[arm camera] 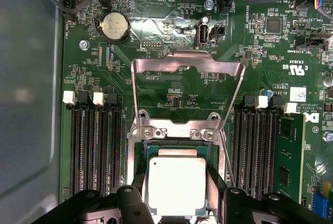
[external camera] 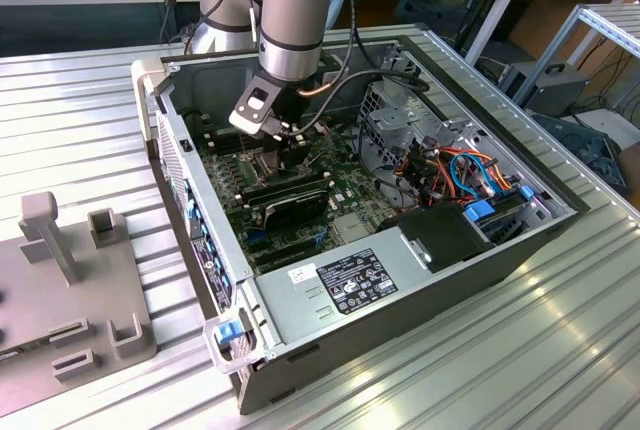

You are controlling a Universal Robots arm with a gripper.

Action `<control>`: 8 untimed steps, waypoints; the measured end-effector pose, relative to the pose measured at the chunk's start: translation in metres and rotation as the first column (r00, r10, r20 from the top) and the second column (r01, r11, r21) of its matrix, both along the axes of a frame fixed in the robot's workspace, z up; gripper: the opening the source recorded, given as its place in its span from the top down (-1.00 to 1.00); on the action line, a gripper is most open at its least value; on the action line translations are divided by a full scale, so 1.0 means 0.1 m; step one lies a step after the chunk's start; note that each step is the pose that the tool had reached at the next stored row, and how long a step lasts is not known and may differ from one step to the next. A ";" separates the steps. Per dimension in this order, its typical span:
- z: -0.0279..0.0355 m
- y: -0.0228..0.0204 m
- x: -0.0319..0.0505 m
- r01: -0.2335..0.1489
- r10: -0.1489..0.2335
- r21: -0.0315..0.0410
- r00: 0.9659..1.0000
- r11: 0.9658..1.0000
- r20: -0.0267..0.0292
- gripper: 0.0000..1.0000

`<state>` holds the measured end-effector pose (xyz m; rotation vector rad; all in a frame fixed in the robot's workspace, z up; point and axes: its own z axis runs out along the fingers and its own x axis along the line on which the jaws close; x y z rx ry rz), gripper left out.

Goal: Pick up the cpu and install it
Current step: 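Place the cpu into insertion slot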

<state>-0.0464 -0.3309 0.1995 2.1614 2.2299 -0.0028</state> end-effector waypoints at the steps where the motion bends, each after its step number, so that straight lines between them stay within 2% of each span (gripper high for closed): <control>1: 0.000 0.000 0.000 0.000 0.000 0.000 1.000 1.000 0.000 -0.09; 8: 0.000 0.000 0.000 0.002 -0.002 0.000 1.000 1.000 0.000 -0.09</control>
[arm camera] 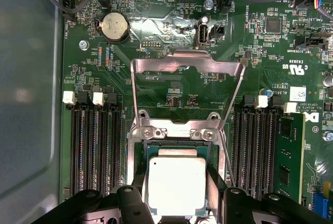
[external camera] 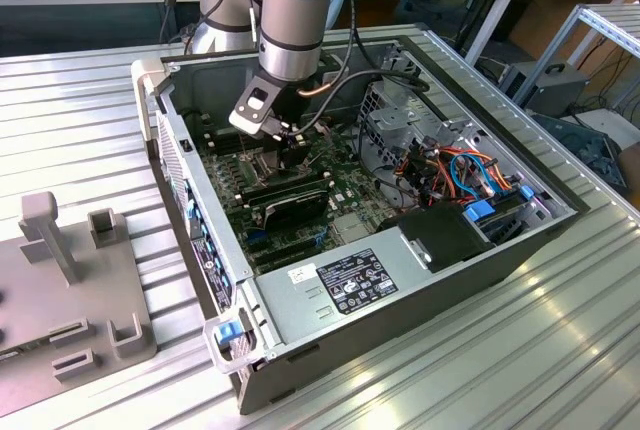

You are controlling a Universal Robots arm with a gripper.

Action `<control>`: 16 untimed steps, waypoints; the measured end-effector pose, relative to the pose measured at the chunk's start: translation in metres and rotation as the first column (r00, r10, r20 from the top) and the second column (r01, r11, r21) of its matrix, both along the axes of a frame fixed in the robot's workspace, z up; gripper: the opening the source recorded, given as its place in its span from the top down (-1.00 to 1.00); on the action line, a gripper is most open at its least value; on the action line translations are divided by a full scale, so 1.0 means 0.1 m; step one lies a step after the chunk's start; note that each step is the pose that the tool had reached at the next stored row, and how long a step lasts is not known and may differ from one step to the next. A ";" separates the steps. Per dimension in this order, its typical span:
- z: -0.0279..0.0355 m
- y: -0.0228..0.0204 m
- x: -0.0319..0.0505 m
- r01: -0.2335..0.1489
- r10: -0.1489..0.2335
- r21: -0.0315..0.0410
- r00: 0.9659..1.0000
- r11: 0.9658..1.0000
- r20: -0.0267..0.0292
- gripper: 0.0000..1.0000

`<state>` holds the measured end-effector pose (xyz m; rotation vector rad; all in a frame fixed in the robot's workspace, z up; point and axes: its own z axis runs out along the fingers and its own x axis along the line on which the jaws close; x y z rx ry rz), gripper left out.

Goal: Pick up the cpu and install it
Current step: 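Place the cpu into insertion slot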

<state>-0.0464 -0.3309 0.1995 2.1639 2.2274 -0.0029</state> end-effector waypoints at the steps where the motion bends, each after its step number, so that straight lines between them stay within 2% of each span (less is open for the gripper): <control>1: 0.000 0.000 0.000 0.000 0.000 0.000 1.000 1.000 0.000 -0.09; 16: -0.026 0.000 -0.001 0.000 0.000 0.000 1.000 1.000 0.000 -0.09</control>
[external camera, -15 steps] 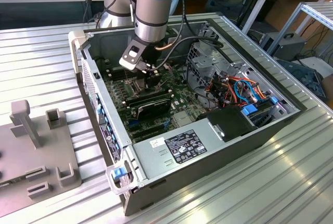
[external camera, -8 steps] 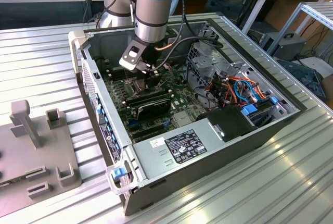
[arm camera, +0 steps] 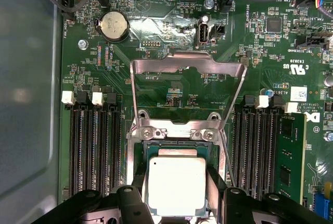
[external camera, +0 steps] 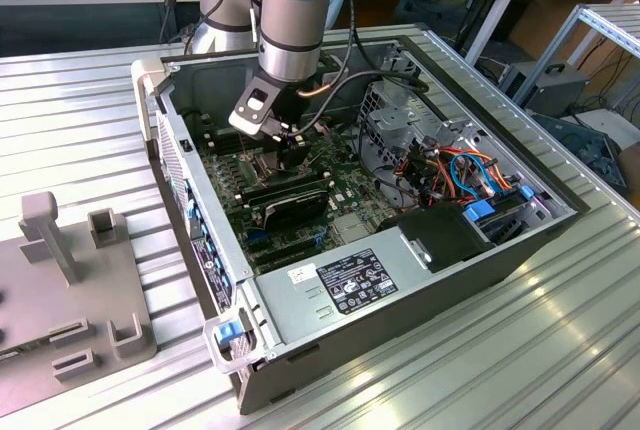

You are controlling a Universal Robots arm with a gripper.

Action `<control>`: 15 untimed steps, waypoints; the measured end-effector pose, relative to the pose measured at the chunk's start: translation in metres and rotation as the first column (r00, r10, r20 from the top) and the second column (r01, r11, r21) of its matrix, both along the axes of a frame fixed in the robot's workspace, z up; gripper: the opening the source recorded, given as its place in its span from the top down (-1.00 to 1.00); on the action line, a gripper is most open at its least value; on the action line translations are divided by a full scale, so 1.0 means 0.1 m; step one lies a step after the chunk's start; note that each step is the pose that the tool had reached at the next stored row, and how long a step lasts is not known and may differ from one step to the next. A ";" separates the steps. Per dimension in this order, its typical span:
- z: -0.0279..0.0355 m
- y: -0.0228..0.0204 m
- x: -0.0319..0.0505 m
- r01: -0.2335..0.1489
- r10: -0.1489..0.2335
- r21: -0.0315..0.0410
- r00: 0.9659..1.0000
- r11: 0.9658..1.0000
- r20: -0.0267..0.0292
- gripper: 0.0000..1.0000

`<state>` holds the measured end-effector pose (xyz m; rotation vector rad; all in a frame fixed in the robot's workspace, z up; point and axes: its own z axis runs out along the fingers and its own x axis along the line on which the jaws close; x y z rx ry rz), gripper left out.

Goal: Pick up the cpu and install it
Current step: 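Place the cpu into insertion slot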

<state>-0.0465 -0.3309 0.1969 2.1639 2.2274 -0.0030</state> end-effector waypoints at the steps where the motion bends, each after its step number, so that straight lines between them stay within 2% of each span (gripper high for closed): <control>1: 0.000 0.000 0.000 0.000 0.000 0.000 1.000 1.000 0.000 -0.09; 7: 0.027 0.000 0.000 0.000 0.000 0.000 1.000 1.000 0.000 -0.09; 15: 0.028 0.000 0.000 0.005 -0.005 0.000 1.000 1.000 0.000 -0.09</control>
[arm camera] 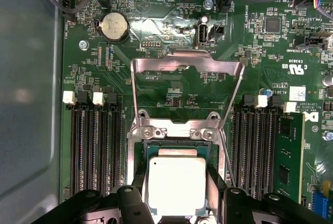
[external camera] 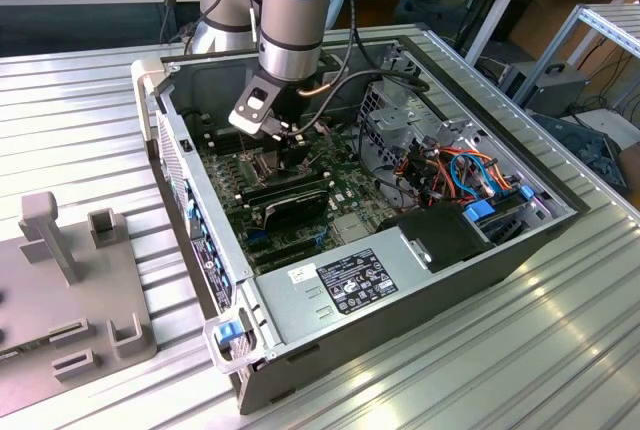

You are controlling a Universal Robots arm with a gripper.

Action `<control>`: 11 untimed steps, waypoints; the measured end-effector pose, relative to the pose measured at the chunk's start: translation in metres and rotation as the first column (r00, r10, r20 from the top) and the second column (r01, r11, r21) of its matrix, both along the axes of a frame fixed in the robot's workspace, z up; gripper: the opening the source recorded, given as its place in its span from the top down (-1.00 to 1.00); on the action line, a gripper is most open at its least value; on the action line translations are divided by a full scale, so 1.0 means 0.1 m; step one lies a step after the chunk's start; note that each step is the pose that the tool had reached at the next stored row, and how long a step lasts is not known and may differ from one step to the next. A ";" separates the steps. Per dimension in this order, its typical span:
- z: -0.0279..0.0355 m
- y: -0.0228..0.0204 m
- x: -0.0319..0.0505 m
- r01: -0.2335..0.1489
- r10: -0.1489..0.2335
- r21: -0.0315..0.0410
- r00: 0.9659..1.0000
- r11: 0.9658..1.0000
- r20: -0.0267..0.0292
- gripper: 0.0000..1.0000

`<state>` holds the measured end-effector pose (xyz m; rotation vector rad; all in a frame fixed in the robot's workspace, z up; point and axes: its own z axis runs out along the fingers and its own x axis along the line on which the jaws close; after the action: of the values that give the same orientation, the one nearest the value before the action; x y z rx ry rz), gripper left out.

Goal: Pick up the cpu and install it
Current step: 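Place the cpu into insertion slot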

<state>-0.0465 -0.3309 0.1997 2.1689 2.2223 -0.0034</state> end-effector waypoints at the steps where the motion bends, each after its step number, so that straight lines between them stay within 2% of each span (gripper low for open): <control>1: 0.000 0.000 0.000 0.002 -0.002 0.000 1.000 1.000 0.000 -0.09; 11: -0.005 0.000 0.002 0.012 -0.012 0.000 1.000 1.000 0.000 -0.09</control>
<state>-0.0464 -0.3309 0.1992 2.1817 2.2098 -0.0037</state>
